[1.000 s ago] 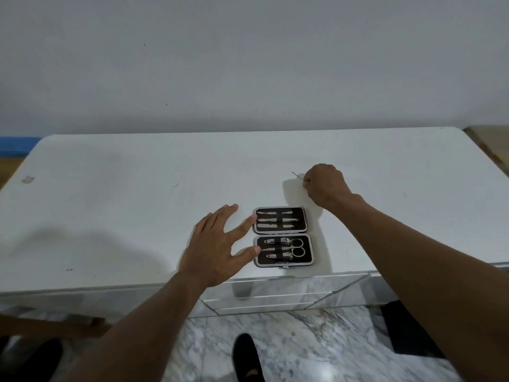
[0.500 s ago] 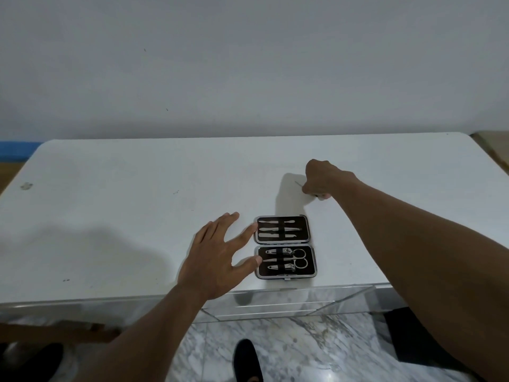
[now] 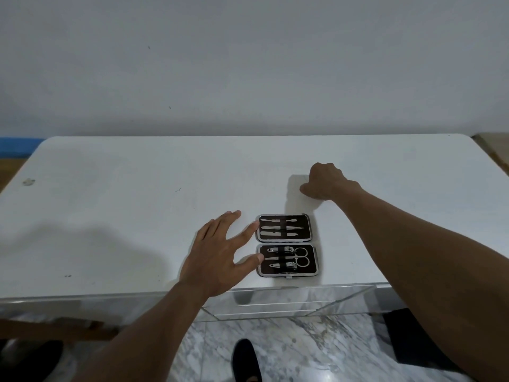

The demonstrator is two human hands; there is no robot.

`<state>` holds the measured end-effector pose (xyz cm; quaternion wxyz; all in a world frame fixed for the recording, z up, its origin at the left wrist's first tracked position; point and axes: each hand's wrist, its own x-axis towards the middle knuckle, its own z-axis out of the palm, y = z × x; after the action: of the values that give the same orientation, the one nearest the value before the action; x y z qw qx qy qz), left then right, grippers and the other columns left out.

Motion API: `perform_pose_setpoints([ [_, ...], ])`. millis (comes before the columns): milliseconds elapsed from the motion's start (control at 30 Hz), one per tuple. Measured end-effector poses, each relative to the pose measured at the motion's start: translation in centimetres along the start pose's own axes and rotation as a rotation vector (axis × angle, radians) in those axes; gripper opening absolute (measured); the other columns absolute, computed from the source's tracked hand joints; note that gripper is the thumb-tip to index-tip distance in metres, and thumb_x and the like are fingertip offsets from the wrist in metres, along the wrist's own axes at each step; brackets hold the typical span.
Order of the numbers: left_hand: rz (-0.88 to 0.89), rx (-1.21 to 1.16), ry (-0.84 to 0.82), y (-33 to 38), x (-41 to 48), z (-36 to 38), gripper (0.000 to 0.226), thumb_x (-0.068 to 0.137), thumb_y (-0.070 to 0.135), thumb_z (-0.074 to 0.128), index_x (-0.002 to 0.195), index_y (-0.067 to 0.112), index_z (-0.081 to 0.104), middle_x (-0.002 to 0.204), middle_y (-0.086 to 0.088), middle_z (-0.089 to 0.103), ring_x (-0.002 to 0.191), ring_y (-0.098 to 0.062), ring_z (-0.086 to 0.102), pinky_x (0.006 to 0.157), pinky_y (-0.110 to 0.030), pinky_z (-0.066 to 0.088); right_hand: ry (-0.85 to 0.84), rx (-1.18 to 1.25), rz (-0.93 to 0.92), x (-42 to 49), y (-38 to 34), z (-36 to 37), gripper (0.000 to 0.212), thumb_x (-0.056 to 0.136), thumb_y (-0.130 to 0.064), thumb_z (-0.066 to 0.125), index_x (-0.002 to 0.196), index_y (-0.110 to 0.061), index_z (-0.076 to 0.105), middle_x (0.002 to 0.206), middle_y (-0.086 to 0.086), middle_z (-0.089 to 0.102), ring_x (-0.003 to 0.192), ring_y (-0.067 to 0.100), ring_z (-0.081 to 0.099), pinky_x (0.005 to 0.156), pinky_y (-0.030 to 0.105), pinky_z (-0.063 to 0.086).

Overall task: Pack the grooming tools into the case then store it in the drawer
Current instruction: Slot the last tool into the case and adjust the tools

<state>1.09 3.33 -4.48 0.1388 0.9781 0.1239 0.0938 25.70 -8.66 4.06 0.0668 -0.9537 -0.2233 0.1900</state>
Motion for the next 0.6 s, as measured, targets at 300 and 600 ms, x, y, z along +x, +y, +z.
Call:
perform_pose_setpoints([
  [300,-0.003,0.003,-0.005,0.0,0.0,-0.1,0.064,0.089,0.072,0.031,0.146,0.045,0.033,0.154,0.001,0.034,0.144,-0.017,0.026,0.117,-0.042,0.025,0.084,0.103,-0.009,-0.1,1.3,0.7,0.022,0.081,-0.023,0.060,0.070,-0.008,0.047,0.087,0.014,0.055,0.080,0.033,0.052,0.065,0.033,0.038],
  [600,-0.002,0.001,-0.016,0.0,-0.1,-0.1,0.065,0.088,0.074,0.028,0.146,0.044,0.033,0.155,0.001,0.033,0.145,-0.017,0.025,0.117,-0.043,0.024,0.067,0.326,-0.097,-2.9,3.3,0.9,0.021,0.085,-0.006,0.053,0.088,0.001,0.072,0.088,0.012,0.071,0.086,0.031,0.064,0.077,0.036,0.052],
])
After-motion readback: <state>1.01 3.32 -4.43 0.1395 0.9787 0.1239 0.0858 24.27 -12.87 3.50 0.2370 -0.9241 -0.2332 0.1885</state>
